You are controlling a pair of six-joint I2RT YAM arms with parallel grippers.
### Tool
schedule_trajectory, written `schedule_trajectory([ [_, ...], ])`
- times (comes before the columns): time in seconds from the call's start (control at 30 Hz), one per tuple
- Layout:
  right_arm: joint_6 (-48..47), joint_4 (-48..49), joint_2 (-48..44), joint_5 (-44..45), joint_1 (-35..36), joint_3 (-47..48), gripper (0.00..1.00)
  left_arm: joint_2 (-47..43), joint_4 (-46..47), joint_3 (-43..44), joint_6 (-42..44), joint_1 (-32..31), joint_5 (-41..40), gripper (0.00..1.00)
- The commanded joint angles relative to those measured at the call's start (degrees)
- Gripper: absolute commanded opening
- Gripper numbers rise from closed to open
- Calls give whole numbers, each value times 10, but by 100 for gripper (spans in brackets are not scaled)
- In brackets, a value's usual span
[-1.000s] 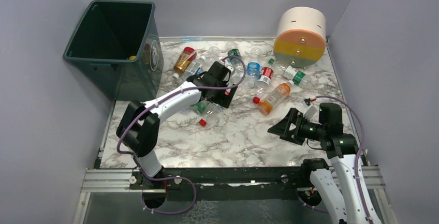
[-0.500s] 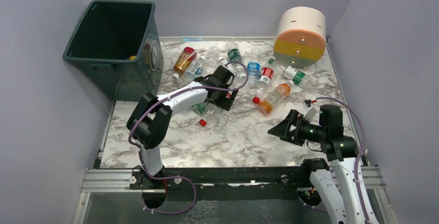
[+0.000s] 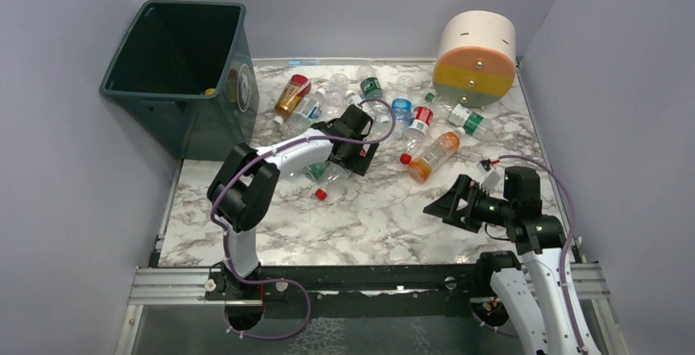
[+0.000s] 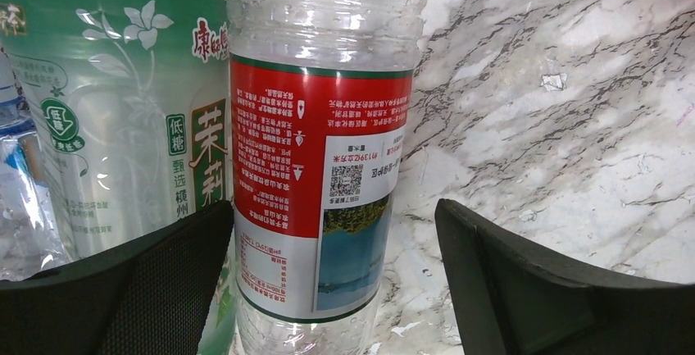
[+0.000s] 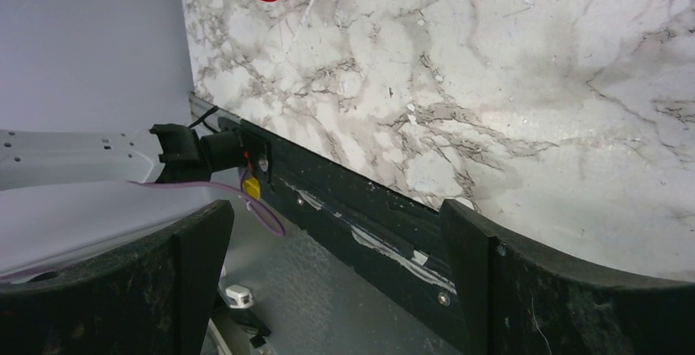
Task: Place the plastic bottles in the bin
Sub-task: Pick up the plastic bottle at the center of the board.
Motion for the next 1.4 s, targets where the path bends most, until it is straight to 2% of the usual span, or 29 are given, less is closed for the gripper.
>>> schedule_trajectory([
  [0.0, 2, 8, 0, 5, 2, -11, 99, 6, 14, 10, 7, -4, -11, 99],
  [0.43, 1, 7, -4, 3, 2, -19, 100, 22, 13, 13, 14, -8, -30, 98],
  [0.8, 5, 14, -9, -2, 2, -32, 99, 18, 12, 12, 20, -8, -31, 83],
  [0.93, 5, 15, -9, -3, 2, -34, 99, 19, 10, 16, 20, -8, -33, 70],
  [1.37, 7, 16, -13, -8, 2, -35, 99, -6, -13, 42, 18, -8, -35, 69],
])
